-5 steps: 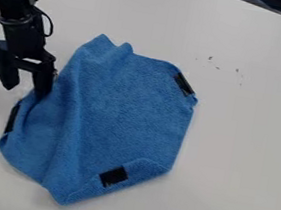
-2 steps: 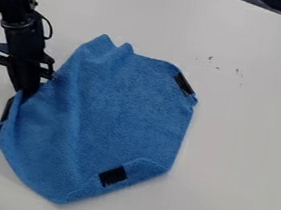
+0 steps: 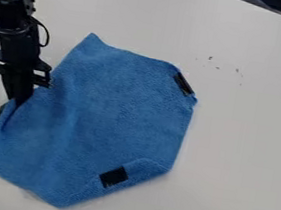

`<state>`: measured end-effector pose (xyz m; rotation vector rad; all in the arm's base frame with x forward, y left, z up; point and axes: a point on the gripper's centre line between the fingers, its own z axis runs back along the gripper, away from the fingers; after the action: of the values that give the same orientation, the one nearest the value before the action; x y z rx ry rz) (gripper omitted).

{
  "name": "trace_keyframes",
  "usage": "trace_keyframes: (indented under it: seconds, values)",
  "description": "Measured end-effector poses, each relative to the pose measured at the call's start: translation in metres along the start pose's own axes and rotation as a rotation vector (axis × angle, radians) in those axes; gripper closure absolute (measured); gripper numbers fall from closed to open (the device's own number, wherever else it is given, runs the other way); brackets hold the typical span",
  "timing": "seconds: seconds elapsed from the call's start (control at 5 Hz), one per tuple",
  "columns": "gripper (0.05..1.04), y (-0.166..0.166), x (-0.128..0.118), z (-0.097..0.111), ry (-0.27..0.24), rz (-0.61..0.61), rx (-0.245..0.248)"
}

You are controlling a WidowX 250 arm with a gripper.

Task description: Move the cloth to the left edge of the table

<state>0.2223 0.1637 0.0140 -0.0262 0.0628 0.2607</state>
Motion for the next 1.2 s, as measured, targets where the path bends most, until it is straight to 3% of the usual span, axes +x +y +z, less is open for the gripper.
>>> trace_keyframes:
  seconds: [0.4, 0.6, 1.0, 1.2]
  values:
    - [1.030, 0.021, -0.044, -0.011, -0.078, 0.162, -0.006]
    - [1.030, 0.038, -0.029, -0.012, -0.144, 0.128, 0.009]
    - [1.030, 0.079, 0.036, -0.008, -0.206, -0.049, 0.064]
    - [1.030, 0.086, 0.043, -0.007, -0.210, -0.078, 0.075]
